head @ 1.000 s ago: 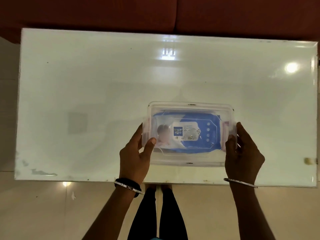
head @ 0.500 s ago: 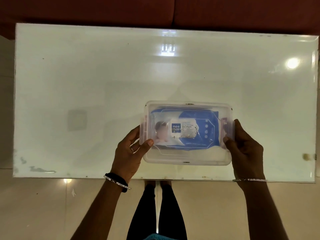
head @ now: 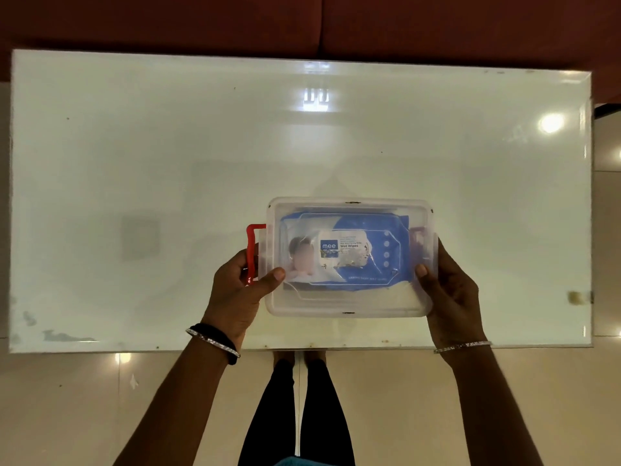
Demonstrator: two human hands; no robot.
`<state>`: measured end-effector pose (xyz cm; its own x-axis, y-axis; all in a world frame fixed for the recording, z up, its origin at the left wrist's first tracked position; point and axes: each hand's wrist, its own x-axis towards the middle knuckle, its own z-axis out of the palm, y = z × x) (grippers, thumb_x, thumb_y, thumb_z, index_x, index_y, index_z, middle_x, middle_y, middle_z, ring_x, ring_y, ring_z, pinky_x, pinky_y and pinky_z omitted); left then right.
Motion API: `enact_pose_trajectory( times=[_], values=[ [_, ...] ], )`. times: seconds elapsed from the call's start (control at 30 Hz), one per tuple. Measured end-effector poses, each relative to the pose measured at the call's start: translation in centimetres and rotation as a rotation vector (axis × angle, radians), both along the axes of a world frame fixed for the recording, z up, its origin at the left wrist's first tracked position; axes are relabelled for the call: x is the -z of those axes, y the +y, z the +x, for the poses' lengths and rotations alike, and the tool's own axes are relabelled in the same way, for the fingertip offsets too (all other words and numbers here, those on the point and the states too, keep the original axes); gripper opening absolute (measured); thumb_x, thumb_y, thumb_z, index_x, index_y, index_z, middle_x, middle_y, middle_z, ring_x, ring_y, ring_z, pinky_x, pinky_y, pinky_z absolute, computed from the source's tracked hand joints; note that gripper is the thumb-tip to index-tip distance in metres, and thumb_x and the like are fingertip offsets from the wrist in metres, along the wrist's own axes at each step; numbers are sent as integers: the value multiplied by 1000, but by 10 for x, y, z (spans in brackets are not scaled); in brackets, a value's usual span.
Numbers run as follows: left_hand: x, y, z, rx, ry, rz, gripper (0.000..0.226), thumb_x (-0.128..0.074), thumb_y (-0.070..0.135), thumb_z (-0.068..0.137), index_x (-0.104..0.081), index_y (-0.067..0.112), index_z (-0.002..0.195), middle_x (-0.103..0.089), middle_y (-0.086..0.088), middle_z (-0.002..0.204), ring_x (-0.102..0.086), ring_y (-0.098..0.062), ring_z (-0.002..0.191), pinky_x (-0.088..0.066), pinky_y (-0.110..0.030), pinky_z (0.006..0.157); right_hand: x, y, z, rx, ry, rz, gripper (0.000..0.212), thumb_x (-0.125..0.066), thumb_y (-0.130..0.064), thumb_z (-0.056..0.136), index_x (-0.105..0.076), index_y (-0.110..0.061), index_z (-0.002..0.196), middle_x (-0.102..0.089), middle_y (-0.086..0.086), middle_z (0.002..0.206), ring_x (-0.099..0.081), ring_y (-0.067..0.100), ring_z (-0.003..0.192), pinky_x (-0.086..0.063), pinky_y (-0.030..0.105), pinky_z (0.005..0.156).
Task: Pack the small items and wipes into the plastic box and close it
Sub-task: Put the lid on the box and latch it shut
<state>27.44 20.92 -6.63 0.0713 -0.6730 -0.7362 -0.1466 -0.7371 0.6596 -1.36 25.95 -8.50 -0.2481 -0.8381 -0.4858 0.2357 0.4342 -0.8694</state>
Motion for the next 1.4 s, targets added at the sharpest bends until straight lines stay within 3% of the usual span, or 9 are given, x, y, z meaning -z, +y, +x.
enact_pose_trajectory(
  times=[0.2, 0.47, 0.63, 0.77, 0.93, 1.1, 1.27, 1.33, 1.4],
  values=[
    [-11, 12, -29, 33, -413, -179, 41, -67, 19, 88, -56, 11, 127, -67, -7, 118, -64, -26, 104, -50, -31, 89, 5, 1, -12, -61, -228, 62, 51, -47, -13, 99, -40, -14, 149, -49, 13, 148, -50, 29, 135, -52, 38, 100],
    [-11, 25, -46, 73, -649, -367, 52, -58, 18, 94, -44, 12, 143, -64, -12, 130, -69, -34, 102, -51, -36, 93, 5, -3, -26, -97, -369, 174, 47, -30, -8, 103, -39, -12, 148, -51, 14, 145, -54, 28, 130, -55, 36, 95],
    [-4, 31, -50, 52, -682, -461, 50, -59, 14, 94, -45, 8, 142, -64, -17, 128, -72, -38, 82, -60, -47, 77, 0, -6, -29, -143, -307, 152, 44, -42, -10, 97, -50, -4, 139, -60, 15, 135, -58, 28, 124, -54, 38, 97],
    [1, 35, -49, 41, -655, -514, 49, -58, 13, 94, -45, 10, 142, -63, -15, 130, -72, -35, 76, -61, -41, 70, -6, -6, -29, -190, -191, 156, 30, -54, -15, 91, -72, -16, 115, -73, 7, 114, -69, 19, 105, -58, 30, 83],
    [4, 34, -47, -4, -606, -555, 50, -58, 16, 94, -42, 15, 142, -62, -13, 132, -73, -31, 84, -61, -36, 74, -12, -16, -32, -183, -195, 221, 33, -60, -13, 83, -69, -11, 115, -75, 7, 111, -70, 21, 104, -60, 33, 85],
    [4, 35, -47, -29, -594, -555, 52, -58, 16, 94, -38, 19, 142, -63, -12, 131, -73, -32, 94, -61, -39, 78, -21, -17, -22, -83, 74, 272, 29, -73, -17, 75, -71, -16, 104, -77, 0, 92, -73, 17, 85, -62, 37, 80],
    [3, 34, -47, -41, -580, -557, 49, -57, 18, 94, -42, 18, 141, -65, -13, 129, -72, -36, 91, -57, -32, 77, -17, -18, 2, -36, 501, 329, 19, -68, -10, 89, -70, -9, 109, -72, 12, 92, -68, 35, 90, -55, 49, 89],
    [3, 34, -46, -41, -561, -560, 50, -58, 18, 94, -42, 19, 141, -65, -14, 127, -72, -34, 94, -55, -26, 79, -16, -17, 14, -69, 767, 318, 25, -67, -13, 91, -69, -7, 116, -74, 14, 95, -69, 35, 90, -54, 38, 87],
    [3, 33, -45, -39, -562, -541, 48, -58, 20, 94, -46, 18, 140, -68, -14, 123, -73, -33, 91, -55, -24, 77, -18, -18, 23, -29, 849, 301, 29, -65, -11, 91, -68, -9, 120, -75, 14, 98, -68, 33, 89, -49, 30, 82]
  ],
)
